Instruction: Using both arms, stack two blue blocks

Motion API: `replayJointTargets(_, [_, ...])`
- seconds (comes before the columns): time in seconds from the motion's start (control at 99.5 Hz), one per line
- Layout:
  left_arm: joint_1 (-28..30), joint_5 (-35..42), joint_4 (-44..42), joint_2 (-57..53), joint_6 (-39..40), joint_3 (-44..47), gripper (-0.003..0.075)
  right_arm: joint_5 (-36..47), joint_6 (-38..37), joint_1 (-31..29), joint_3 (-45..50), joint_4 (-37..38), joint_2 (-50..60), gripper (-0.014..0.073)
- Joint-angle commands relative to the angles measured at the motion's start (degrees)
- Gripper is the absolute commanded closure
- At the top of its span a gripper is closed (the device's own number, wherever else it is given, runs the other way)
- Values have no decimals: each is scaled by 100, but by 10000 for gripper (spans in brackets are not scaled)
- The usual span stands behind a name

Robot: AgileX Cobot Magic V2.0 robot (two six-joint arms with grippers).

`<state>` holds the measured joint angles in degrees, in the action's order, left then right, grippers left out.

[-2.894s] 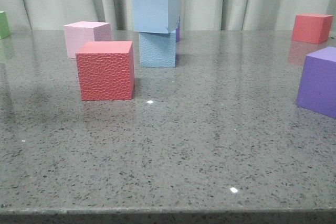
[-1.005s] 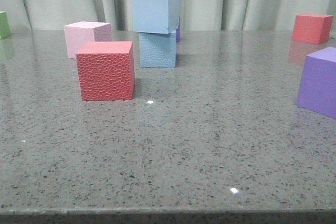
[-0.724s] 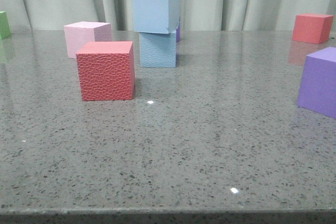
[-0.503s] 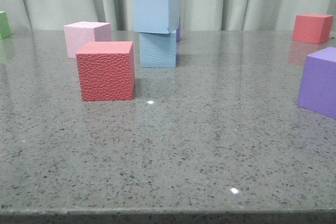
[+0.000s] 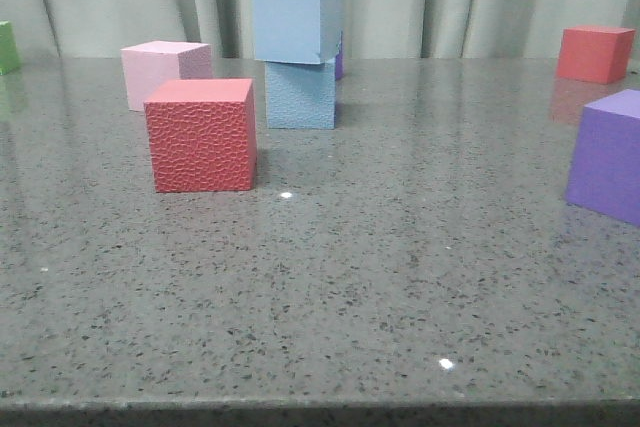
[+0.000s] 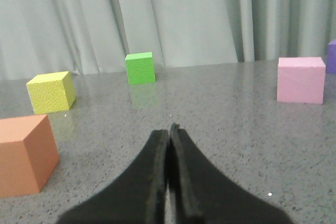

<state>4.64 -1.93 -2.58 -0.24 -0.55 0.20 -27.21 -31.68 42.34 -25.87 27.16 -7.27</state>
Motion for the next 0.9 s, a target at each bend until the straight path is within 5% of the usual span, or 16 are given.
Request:
replayJointTargets(0.0, [95, 477, 93, -133, 55, 27, 739, 442, 30, -9, -134, 175, -57, 707])
replayJointTargets(0.894, [65, 99, 77, -185, 55, 27, 739, 442, 30, -9, -134, 175, -57, 707])
